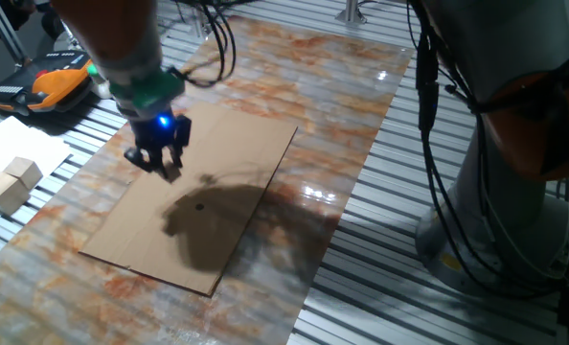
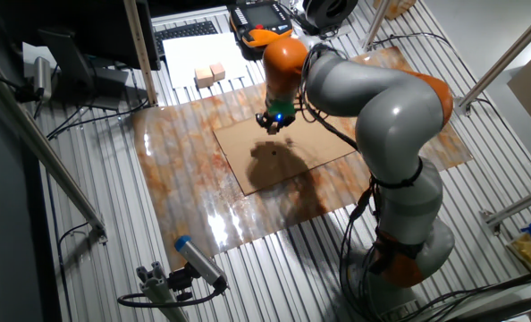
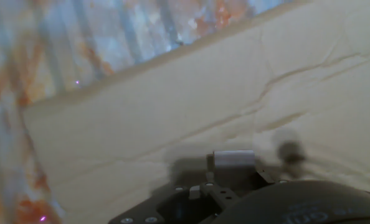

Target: Grab the block and place it at the designated location

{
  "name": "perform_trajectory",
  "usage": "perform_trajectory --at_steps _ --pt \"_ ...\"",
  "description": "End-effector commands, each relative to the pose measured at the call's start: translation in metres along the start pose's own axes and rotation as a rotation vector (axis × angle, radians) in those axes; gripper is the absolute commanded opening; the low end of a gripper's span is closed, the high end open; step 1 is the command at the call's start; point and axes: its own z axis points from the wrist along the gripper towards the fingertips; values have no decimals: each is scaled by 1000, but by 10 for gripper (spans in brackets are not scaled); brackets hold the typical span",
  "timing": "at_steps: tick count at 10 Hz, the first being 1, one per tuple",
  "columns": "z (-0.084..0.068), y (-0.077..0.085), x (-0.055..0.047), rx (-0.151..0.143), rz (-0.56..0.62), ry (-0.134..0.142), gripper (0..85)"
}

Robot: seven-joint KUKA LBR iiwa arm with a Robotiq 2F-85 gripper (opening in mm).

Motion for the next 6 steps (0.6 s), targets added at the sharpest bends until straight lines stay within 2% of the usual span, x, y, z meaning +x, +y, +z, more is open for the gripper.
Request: perform_trajectory --at_steps 1,3,6 --pt "6 -6 3 -11 -14 -1 0" --pt "19 -17 9 -36 -29 3 0" --pt "24 -14 10 -53 -30 19 0"
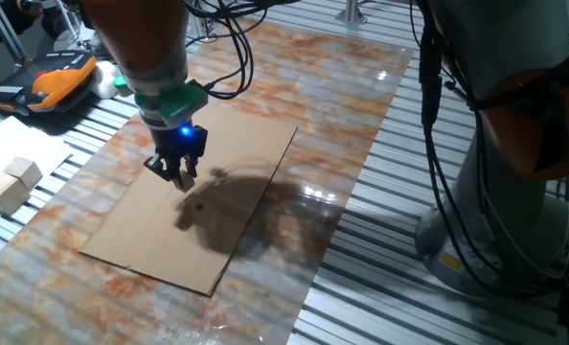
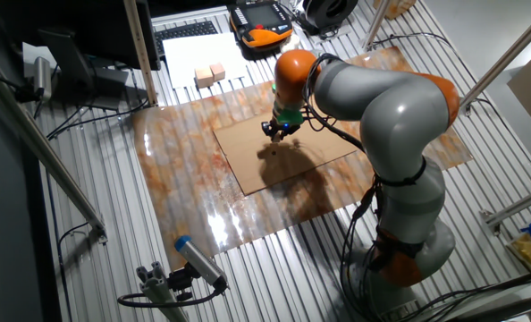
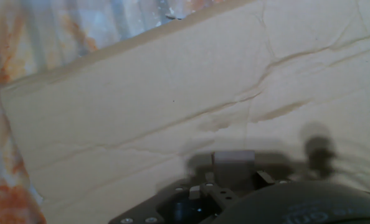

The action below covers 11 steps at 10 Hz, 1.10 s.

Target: Grab the block and place it at the designated location

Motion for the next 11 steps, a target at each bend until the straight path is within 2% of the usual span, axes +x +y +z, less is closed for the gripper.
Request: perform_trajectory --at_steps 1,3,4,6,7,9,11 --pt "1 1 0 1 -2 0 0" --pt "3 1 -1 1 0 -5 0" --pt "3 1 -1 -8 2 -2 0" --pt "2 1 0 -17 3 -18 0" --pt "2 1 0 -19 3 -14 0" --pt "3 1 -1 -2 9 -23 0" --pt "3 1 -1 -25 4 -18 0"
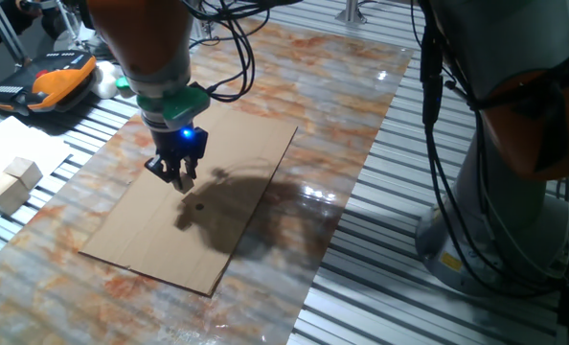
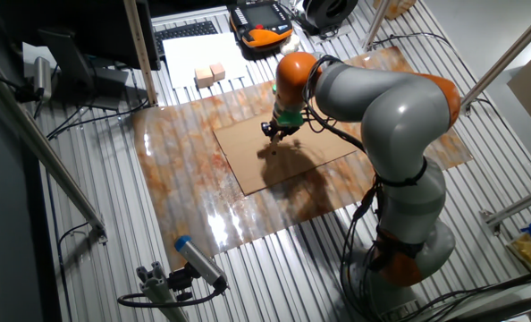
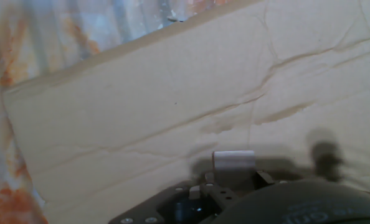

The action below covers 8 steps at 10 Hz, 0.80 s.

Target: Grab the block and place it at the designated location

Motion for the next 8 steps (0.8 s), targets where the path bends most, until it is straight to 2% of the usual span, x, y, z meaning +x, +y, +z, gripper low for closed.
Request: perform_trajectory --at_steps 1,2,3,4,5,7,8 --pt "0 0 0 -19 13 13 0" --pt "0 0 0 -22 40 26 0" --pt "0 0 0 10 46 28 0" --pt "0 0 0 28 41 33 0" --pt "0 0 0 20 36 42 0" --pt "0 0 0 39 35 39 0" --pt "0 0 0 25 42 45 0"
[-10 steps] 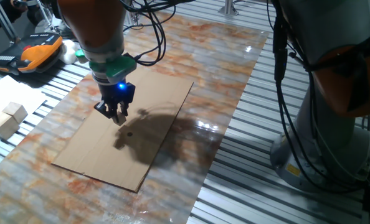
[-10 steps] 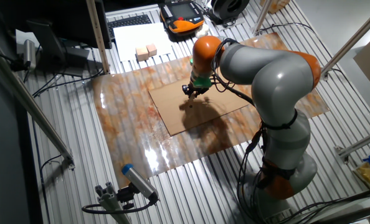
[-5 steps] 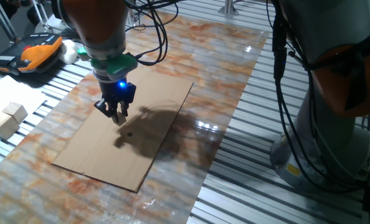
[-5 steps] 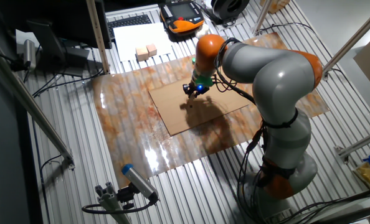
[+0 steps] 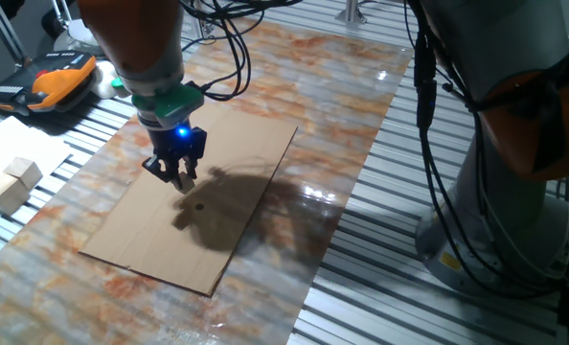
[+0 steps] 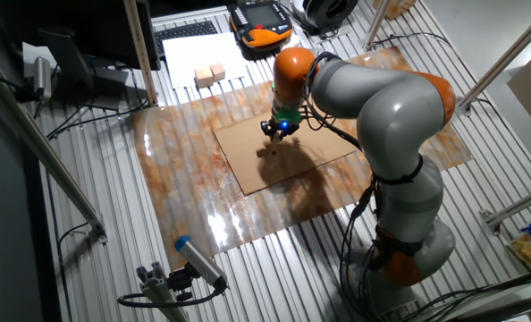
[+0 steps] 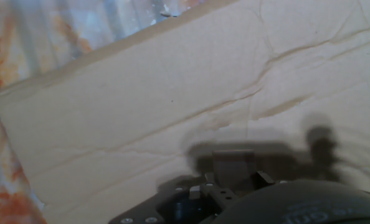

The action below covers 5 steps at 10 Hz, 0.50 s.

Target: Grab the block and place it at the designated location

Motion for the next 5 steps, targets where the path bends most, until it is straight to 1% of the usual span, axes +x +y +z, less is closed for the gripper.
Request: perform_trajectory --at_steps 1,2,3,4,5 --pt "0 0 0 -8 -2 10 0" --pt "0 1 1 -8 -10 10 0" --pt "0 5 7 -22 1 15 0" --pt "-1 10 14 -17 -1 14 0" --pt "-2 12 19 7 -12 5 0"
